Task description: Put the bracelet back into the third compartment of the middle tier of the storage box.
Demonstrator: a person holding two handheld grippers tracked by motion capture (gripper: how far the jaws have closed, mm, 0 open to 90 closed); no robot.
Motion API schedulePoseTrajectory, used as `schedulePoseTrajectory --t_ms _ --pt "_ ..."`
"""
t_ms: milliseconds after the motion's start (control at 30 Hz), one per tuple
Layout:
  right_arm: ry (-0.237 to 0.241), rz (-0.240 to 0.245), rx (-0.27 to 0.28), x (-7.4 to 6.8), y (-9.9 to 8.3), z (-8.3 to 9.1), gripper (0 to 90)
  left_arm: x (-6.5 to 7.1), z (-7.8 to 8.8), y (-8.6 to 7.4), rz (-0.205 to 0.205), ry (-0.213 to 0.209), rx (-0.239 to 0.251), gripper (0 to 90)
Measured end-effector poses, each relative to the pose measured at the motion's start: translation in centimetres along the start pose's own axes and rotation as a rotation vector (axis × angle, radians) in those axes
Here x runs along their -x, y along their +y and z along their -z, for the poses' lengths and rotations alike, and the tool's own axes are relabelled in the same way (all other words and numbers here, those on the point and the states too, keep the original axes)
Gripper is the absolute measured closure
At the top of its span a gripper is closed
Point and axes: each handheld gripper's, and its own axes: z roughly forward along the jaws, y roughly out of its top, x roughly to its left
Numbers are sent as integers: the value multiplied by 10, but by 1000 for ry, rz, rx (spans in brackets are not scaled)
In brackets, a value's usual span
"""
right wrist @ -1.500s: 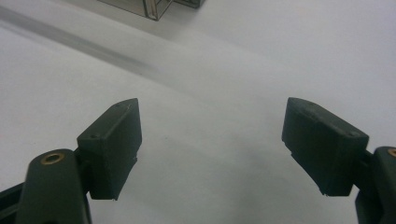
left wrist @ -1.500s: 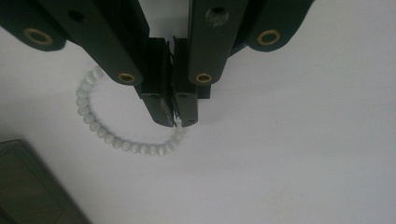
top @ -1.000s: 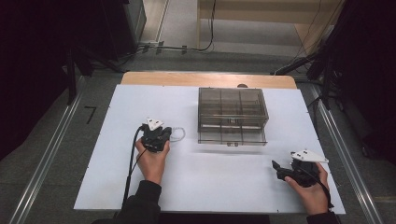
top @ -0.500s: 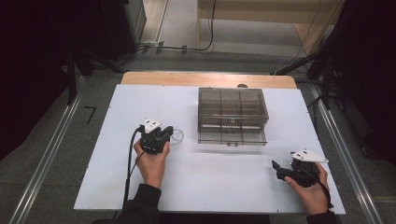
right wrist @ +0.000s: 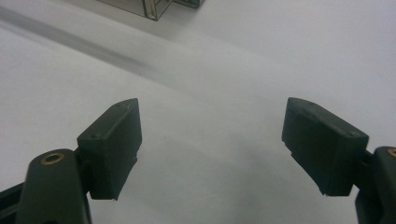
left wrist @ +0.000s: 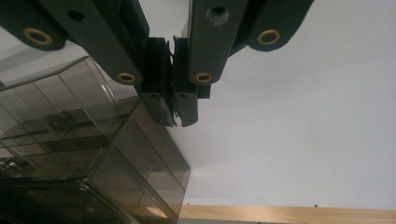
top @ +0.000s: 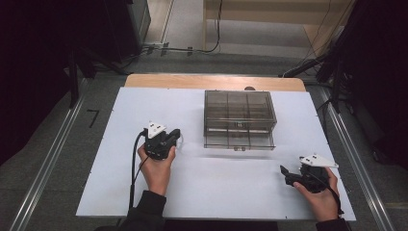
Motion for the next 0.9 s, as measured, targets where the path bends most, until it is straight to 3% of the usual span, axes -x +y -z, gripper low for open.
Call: schedulePoseTrajectory --t_ms 900 --pt "0 -1 -1 0 0 0 184 29 11 13 -44 -92 42 879"
